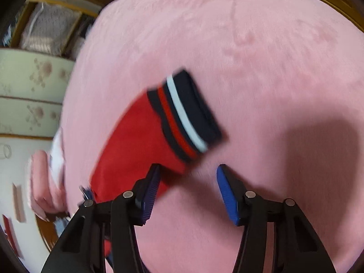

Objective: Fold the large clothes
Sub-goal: 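Grasp the other red sleeve cuff with the right tool and lift it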

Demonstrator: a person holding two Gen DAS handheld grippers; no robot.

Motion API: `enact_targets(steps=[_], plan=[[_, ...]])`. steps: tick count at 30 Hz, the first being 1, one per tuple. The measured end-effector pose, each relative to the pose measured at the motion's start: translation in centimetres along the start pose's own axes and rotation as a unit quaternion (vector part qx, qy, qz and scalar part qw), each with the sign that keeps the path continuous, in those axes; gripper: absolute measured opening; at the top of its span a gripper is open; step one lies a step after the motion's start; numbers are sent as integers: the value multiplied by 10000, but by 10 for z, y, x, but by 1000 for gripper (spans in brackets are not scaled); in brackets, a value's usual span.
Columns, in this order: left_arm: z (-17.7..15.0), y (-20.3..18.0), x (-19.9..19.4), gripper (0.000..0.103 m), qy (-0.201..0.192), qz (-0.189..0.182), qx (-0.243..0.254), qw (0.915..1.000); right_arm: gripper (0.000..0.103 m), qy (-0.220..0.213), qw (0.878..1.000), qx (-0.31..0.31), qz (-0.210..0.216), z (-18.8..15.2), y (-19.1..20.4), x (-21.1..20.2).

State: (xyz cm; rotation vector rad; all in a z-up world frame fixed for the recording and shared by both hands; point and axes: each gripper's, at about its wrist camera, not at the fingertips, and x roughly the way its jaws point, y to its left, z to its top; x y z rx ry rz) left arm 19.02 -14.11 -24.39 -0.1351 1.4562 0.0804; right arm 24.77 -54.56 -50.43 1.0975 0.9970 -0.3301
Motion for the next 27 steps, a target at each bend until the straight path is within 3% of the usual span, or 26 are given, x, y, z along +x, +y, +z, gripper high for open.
enact_targets(steps=[6,10,18,23,27], plan=[[0,-1,15,80,350,153,-39,9993,27,-269,9995,-96,135,25,-4,-10],[-2,4,11,80,269,-53,-118,9996,17,-514,9985,-202,32,28,3,-27],[3,29,-7,80,-67,-63,-166,9998,13,-1441,9829,-1143,-5,19,63,-101],[9,69,-22,80,-216,-193,-298,9991,11,-1926,9632,-1869,110,-2,111,-143],[12,106,-33,79,-433,-88,-162,9989,11,-2212,9458,-2370,187,-27,157,-166]])
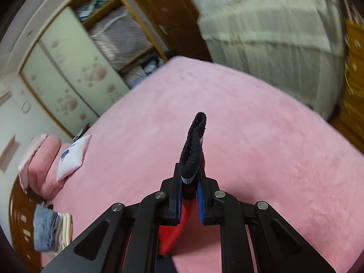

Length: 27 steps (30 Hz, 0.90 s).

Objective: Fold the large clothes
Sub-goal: 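Grasp the other red sleeve cuff with the right tool and lift it, then fold the held sleeve across the jacket over the first sleeve, right tool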

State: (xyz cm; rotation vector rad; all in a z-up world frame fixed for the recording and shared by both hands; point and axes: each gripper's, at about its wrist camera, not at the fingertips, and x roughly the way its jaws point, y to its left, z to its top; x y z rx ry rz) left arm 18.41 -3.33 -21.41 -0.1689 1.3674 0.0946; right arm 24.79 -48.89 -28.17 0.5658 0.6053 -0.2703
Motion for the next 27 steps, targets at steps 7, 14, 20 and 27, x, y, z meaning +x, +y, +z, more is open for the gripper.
enact_targets(steps=[7,14,20,27], plan=[[20,79,-25,79,-300,107,182,9993,10,-268,9942,-990,331,-18,123,-22],[31,148,-36,79,-400,109,181,9990,10,212,9813,-1783,689,-87,234,-3],[32,195,-32,79,-456,35,72,9989,10,960,9573,-2597,834,-165,289,45],[39,220,-17,79,-426,97,-121,9990,11,1826,9249,-3285,575,-275,290,87]])
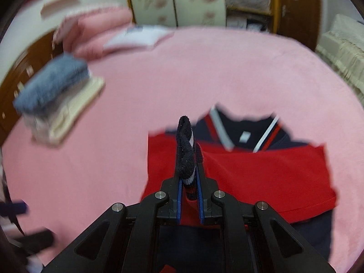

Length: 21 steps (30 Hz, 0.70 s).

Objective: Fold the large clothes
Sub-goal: 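Fold the held sleeve across the jacket over the first sleeve, right tool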

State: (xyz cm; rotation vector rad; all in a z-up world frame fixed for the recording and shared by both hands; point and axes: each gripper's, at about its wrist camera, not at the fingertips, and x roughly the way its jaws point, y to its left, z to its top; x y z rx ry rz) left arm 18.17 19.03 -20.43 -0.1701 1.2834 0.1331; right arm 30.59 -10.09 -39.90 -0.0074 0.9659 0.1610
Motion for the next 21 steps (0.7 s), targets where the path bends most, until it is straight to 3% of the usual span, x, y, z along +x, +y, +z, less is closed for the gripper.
enact_targets(steps=[3,5,6,7,13,16,18,20,21], plan=[[3,1,5,79,15,-30,-29,10000,16,213,9995,64,202,-25,10,17],[6,1,9,79,9,-56,-35,10000,28,308,9979,211,527,-31,8,23],[8,0,11,79,7,-70,-35,10000,41,337,9962,277,754,-31,5,24],[11,-2,12,79,1,-80,-33,10000,46,363,9944,334,932,-34,-2,24],[32,-29,14,79,19,-530,8,9986,47,332,9914,598,1114,-34,-37,-8],[44,-58,23,78,-18,-706,83,9975,47,337,9897,858,1099,3,-57,-16],[50,-78,32,74,-8,-746,148,9971,47,346,9877,1022,1132,10,-83,-16],[56,-100,49,60,73,-718,163,9973,45,449,9870,1127,1052,31,-90,6],[59,-108,57,56,149,-718,139,9972,39,542,9867,1182,971,40,-96,16]])
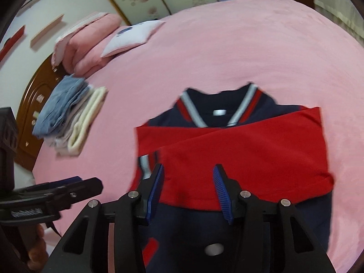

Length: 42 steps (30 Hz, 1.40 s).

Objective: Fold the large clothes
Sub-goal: 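Fold the held sleeve across the jacket over the first sleeve, right tool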

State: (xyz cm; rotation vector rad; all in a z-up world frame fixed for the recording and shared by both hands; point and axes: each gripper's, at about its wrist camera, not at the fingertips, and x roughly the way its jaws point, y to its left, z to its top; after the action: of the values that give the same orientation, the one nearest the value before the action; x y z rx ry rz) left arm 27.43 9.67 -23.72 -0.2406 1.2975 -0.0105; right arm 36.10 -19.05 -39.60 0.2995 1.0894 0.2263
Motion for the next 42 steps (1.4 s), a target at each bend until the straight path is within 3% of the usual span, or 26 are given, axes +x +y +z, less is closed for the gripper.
enact_targets(steps=[3,6,8,12,19,22,24,27,29,33,36,41,42], plan=[[9,-17,34,52,262,120,-135,9995,29,271,9991,184,-276,14,-27,11],[13,-25,61,53,528,623,-171,9965,17,354,9980,230,-470,18,-56,15],[14,-29,72,53,634,702,-195,9953,12,458,9961,444,-608,15,-78,18],[16,-35,81,53,607,771,-203,9950,1,432,9928,1000,-500,4,-118,10],[23,-34,98,57,566,738,-525,9943,0,222,9861,1562,-525,0,-158,18],[28,-45,90,57,637,902,-510,9926,0,287,9803,1875,-548,8,-166,22],[31,-58,78,57,508,1025,-267,9931,0,224,9832,1669,-705,22,-156,9],[38,-80,55,57,30,846,163,9963,0,-203,9916,1088,-665,42,-142,-13],[44,-91,53,57,-202,737,329,9965,0,-188,9924,1048,-612,53,-144,-9],[56,-100,86,57,202,899,418,9949,0,484,9839,1369,-1042,59,-162,31],[53,-86,100,57,328,934,225,9948,0,363,9801,1653,-1042,60,-170,34],[52,-72,86,57,75,269,-202,9994,0,19,9748,1303,-1810,63,-160,12],[49,-70,78,57,-19,124,-284,9995,0,31,9743,1354,-1802,63,-159,8]])
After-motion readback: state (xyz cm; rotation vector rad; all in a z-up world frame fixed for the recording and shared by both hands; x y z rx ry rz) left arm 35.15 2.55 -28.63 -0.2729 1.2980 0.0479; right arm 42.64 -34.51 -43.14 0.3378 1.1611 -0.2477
